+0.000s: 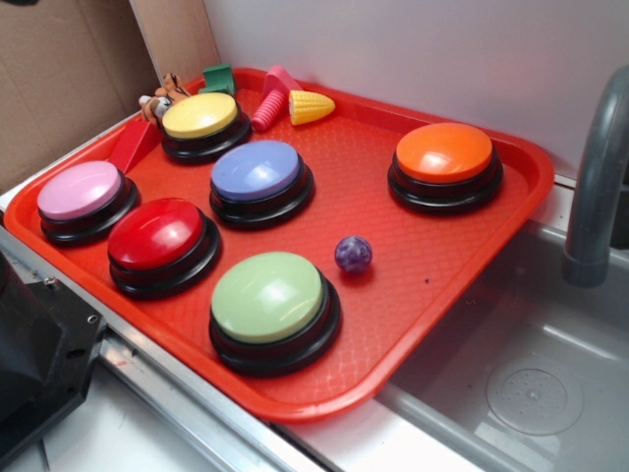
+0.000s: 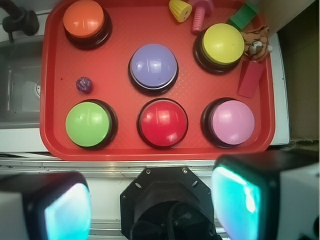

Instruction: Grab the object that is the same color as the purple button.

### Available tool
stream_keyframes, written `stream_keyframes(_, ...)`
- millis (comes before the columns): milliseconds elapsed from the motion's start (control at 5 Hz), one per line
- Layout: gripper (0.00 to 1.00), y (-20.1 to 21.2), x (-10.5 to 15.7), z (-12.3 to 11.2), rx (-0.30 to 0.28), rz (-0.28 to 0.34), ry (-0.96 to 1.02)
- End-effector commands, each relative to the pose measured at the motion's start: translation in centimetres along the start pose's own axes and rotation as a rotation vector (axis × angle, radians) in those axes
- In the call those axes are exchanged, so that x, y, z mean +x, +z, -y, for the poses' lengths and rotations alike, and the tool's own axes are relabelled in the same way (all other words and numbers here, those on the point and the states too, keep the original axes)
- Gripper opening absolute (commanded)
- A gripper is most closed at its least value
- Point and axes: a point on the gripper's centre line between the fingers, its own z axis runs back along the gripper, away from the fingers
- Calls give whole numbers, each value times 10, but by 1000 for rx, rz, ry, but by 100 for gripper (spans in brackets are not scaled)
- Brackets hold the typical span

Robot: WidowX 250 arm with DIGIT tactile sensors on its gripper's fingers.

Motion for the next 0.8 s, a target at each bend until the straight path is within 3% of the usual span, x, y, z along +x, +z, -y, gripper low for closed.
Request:
stream_keyframes(0, 100, 0, 0, 0, 0, 0, 0)
stream_keyframes(200, 100, -9, 10, 8, -22, 58, 26)
stream_keyframes(600, 100, -35, 36, 31, -40, 107, 95)
